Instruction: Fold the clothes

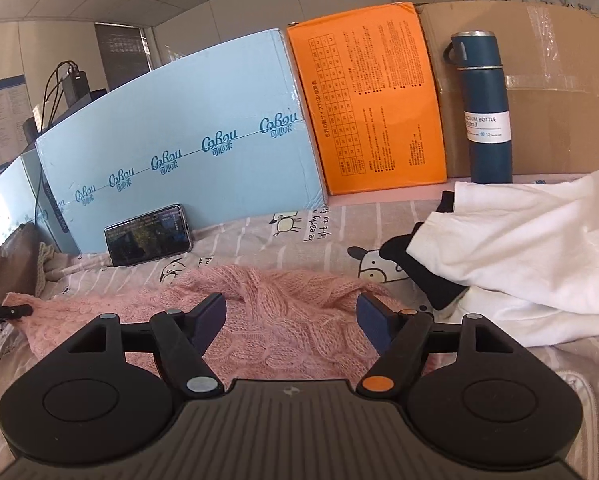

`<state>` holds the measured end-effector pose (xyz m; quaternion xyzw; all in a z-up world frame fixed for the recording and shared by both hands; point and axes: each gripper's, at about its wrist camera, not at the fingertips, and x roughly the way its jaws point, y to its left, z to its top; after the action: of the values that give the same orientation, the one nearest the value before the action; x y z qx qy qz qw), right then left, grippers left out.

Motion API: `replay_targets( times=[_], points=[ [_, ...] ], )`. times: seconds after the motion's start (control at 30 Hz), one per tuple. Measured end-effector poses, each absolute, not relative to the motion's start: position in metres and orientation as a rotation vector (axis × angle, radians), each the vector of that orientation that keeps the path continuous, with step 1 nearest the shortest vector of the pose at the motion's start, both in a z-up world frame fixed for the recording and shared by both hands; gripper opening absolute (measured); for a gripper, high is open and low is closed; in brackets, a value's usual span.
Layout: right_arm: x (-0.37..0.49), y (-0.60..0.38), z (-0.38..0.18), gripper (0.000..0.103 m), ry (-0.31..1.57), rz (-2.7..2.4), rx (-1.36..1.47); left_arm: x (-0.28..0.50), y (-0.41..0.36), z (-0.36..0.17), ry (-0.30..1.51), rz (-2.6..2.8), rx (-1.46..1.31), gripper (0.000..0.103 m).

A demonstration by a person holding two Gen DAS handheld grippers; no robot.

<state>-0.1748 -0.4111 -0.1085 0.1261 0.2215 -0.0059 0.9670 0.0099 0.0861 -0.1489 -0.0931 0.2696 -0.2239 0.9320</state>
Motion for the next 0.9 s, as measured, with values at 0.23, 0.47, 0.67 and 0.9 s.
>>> replay_targets(
  times=[0.23,0.47,0.67,0.9],
  points=[
    [-0.119,-0.387,-0.11,0.063,0.494,0.054,0.216,-0.005,0.099,-0.146,0.506,-0.424,-0.283,0.037],
    [-0.086,-0.391,-0.126,0.031,0.66,-0.047,0.315,-0.003,0.095,-0.146,0.524,-0.412,-0.262,0.04],
    [-0.11,-0.39,-0.104,0.07,0.568,0.02,0.294,-0.005,0.096,-0.146,0.501,-0.418,-0.273,0.052],
    [-0.116,-0.366,-0.089,0.072,0.478,0.186,0.079,-0.006,0.095,-0.145,0.488,-0.412,-0.272,0.052]
  ],
)
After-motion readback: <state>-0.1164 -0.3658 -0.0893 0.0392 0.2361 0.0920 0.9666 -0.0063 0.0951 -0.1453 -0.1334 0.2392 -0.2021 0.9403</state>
